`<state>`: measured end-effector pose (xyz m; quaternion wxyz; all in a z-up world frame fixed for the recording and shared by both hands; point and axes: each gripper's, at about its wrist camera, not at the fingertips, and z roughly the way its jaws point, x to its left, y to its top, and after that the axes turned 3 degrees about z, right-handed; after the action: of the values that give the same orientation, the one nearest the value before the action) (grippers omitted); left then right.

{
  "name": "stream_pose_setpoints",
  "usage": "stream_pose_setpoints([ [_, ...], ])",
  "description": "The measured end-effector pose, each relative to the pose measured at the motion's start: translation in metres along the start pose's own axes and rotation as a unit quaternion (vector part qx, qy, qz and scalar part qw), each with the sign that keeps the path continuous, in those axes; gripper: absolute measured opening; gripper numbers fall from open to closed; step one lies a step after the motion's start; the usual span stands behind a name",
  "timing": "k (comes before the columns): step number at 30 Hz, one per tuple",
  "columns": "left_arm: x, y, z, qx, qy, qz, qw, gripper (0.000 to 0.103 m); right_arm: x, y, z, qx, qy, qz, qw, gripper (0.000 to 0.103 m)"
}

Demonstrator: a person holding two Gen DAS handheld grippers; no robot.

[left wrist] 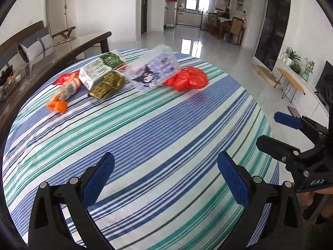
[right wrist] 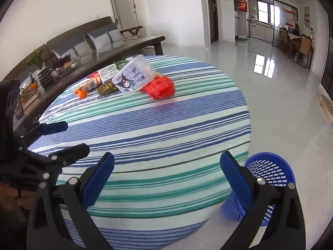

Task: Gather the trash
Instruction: 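Move both tools back over the table toward the red plastic bag, then grasp the red plastic bag with the right tool and lift it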

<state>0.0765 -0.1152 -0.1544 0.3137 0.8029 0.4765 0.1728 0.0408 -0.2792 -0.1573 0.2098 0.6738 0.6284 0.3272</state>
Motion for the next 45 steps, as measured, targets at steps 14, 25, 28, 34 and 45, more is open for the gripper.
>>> stream_pose_setpoints([
  [14,0.059,-0.008,0.011,0.017,0.078,-0.012,0.9968,0.098,0.046,0.008,0.033,0.05,-0.013,-0.043,0.998,0.098],
  [25,0.076,-0.011,0.032,0.06,0.076,-0.019,0.9951,0.098,0.027,0.024,0.062,0.096,-0.032,-0.042,0.994,0.098],
  [28,0.081,-0.012,0.034,0.064,0.062,-0.031,0.9955,0.098,0.018,0.04,0.075,0.102,-0.039,-0.038,0.993,0.098],
  [34,0.08,-0.012,0.034,0.065,0.059,-0.032,0.9957,0.099,0.023,0.087,0.104,0.086,-0.044,-0.078,0.992,0.098],
  [45,0.08,-0.012,0.035,0.065,0.059,-0.032,0.9957,0.099,0.017,0.089,0.111,0.102,-0.027,-0.08,0.991,0.044],
])
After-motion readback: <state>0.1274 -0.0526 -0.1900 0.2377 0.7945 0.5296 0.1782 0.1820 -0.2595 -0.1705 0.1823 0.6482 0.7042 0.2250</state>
